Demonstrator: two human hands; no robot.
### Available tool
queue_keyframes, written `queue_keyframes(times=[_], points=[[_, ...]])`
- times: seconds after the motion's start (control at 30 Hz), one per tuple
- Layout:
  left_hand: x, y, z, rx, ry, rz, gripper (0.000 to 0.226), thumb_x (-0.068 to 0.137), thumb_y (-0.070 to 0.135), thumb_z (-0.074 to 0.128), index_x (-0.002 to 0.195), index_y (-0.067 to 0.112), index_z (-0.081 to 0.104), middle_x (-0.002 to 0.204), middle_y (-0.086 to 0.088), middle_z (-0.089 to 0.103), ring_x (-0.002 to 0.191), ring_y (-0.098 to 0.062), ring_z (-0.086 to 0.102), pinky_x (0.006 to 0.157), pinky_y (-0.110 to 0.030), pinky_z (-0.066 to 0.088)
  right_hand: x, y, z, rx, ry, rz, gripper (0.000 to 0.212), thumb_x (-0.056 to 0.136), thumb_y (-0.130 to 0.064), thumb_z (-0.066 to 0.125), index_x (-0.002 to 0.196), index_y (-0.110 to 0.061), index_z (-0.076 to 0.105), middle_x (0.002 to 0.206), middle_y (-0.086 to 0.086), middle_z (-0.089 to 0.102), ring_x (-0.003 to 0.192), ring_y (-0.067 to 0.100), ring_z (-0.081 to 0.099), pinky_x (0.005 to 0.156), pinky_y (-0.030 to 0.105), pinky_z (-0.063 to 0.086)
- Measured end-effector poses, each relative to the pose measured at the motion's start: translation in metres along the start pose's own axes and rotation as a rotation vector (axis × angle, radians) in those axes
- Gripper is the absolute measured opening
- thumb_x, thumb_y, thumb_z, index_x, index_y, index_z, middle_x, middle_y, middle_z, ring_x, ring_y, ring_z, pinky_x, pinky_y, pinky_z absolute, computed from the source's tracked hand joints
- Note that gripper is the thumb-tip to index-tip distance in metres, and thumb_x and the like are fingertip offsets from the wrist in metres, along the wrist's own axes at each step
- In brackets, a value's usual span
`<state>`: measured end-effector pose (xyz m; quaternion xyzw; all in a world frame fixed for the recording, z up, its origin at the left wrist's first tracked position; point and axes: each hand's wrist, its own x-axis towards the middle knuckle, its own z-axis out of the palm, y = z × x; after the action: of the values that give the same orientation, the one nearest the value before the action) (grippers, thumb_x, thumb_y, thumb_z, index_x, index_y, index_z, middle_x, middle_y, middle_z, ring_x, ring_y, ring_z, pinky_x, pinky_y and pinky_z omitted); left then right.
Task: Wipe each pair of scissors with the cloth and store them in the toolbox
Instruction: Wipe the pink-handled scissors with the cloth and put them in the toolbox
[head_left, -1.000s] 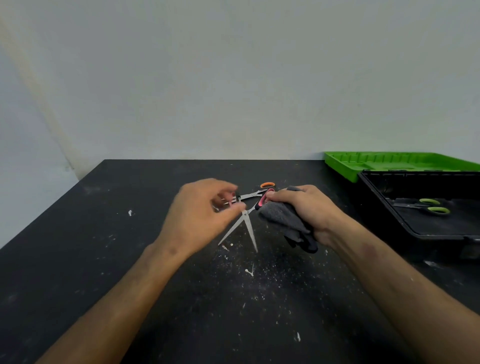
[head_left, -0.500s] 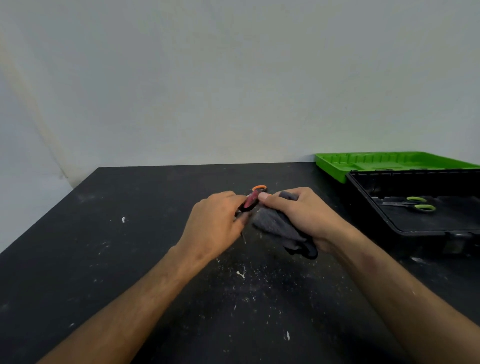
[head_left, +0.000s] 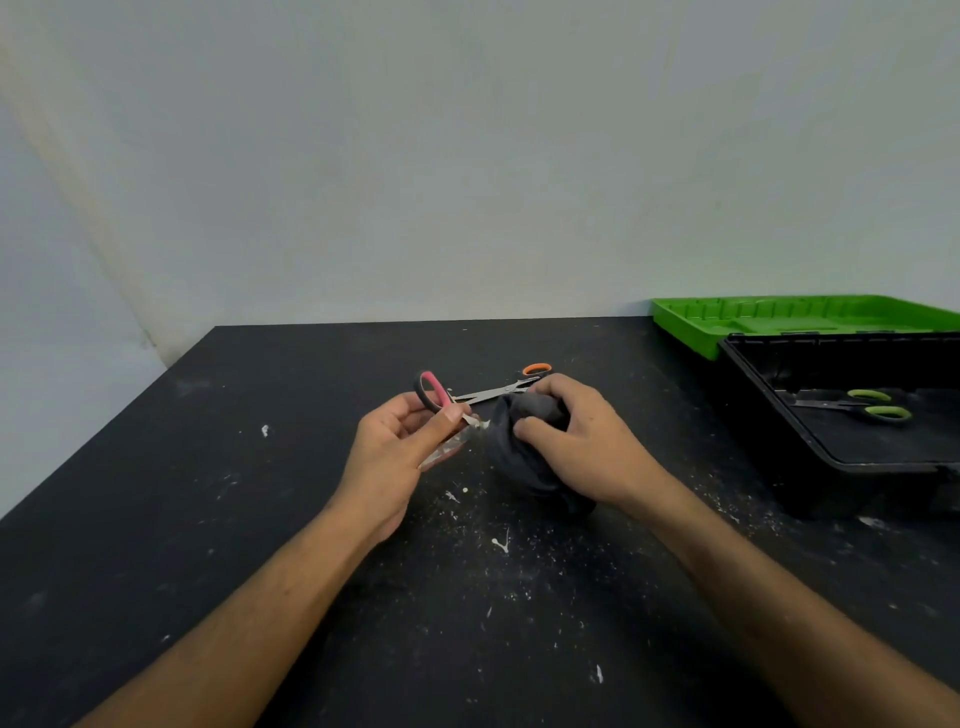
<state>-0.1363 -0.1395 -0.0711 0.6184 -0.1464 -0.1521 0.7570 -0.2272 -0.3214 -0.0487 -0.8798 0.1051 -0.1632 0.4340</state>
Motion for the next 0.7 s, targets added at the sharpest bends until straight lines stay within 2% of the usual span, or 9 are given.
queue_keyframes(times=[0.1, 0.2, 0.3, 0.37, 0.5, 0.53, 0.6, 0.7], points=[[0.001, -0.002, -0.003, -0.05, -0.01, -0.046, 0.023, 0.095, 0.006, 0.067, 0.116, -0.002, 0.066, 0.11, -0.017, 0.078, 0.101, -0.024, 0.076, 0.089, -0.034, 0.062, 0.002, 0.003, 0.008, -0.024, 0.055, -0.149, 0.005, 0.094, -0.017, 0.066, 0.098, -0.02, 0.063, 0.087, -0.004, 0.068, 0.079, 0.009, 0.061, 0.065, 0.017, 0.044], [0.002, -0.003, -0.002, -0.07, 0.005, -0.051, 0.024, 0.095, 0.006, 0.067, 0.116, -0.005, 0.065, 0.107, -0.017, 0.079, 0.101, -0.024, 0.076, 0.091, -0.037, 0.061, 0.006, 0.002, 0.016, -0.078, 0.059, -0.245, 0.006, 0.097, -0.022, 0.065, 0.103, -0.022, 0.063, 0.088, -0.006, 0.067, 0.081, 0.009, 0.062, 0.072, 0.026, 0.049], [0.0, -0.007, 0.006, -0.083, 0.076, 0.007, 0.015, 0.097, 0.009, 0.065, 0.108, -0.001, 0.067, 0.09, -0.011, 0.078, 0.085, -0.02, 0.075, 0.081, -0.034, 0.061, 0.005, -0.004, 0.033, -0.141, 0.027, -0.339, 0.014, 0.094, -0.026, 0.064, 0.107, -0.022, 0.066, 0.097, -0.003, 0.068, 0.092, 0.014, 0.061, 0.084, 0.037, 0.052], [0.002, -0.01, 0.008, -0.083, 0.133, 0.047, 0.016, 0.098, 0.012, 0.066, 0.107, -0.001, 0.068, 0.086, -0.01, 0.078, 0.083, -0.022, 0.073, 0.08, -0.037, 0.059, -0.003, -0.012, 0.044, -0.149, -0.003, -0.391, 0.018, 0.092, -0.022, 0.065, 0.109, -0.019, 0.068, 0.101, 0.0, 0.066, 0.098, 0.016, 0.06, 0.088, 0.04, 0.051], [0.002, -0.009, 0.002, -0.142, 0.142, 0.087, 0.014, 0.099, 0.01, 0.063, 0.106, -0.002, 0.066, 0.085, -0.009, 0.079, 0.076, -0.017, 0.074, 0.076, -0.032, 0.062, -0.019, -0.02, 0.051, -0.147, -0.115, -0.496, 0.026, 0.09, -0.014, 0.066, 0.116, -0.018, 0.067, 0.106, -0.002, 0.058, 0.1, 0.009, 0.054, 0.095, 0.03, 0.048], [0.001, -0.008, 0.002, -0.144, 0.132, 0.093, 0.013, 0.099, 0.009, 0.062, 0.106, -0.002, 0.065, 0.084, -0.008, 0.079, 0.074, -0.016, 0.075, 0.075, -0.031, 0.062, -0.021, -0.021, 0.05, -0.164, -0.146, -0.519, 0.029, 0.09, -0.014, 0.067, 0.119, -0.019, 0.067, 0.108, -0.003, 0.056, 0.102, 0.007, 0.053, 0.096, 0.028, 0.048], [-0.002, -0.007, 0.003, -0.147, 0.117, 0.107, 0.012, 0.1, 0.009, 0.061, 0.105, -0.001, 0.065, 0.082, -0.007, 0.079, 0.072, -0.015, 0.075, 0.071, -0.029, 0.062, -0.02, -0.019, 0.046, -0.221, -0.176, -0.547, 0.032, 0.089, -0.017, 0.067, 0.121, -0.023, 0.067, 0.109, -0.004, 0.055, 0.102, 0.011, 0.055, 0.089, 0.032, 0.05], [-0.001, -0.008, 0.006, -0.112, 0.109, 0.129, 0.01, 0.1, 0.01, 0.061, 0.102, 0.002, 0.066, 0.082, -0.006, 0.079, 0.074, -0.014, 0.074, 0.071, -0.028, 0.061, -0.008, -0.015, 0.035, -0.314, -0.058, -0.458, 0.029, 0.09, -0.019, 0.065, 0.118, -0.025, 0.068, 0.1, -0.002, 0.053, 0.094, 0.015, 0.054, 0.079, 0.034, 0.048]])
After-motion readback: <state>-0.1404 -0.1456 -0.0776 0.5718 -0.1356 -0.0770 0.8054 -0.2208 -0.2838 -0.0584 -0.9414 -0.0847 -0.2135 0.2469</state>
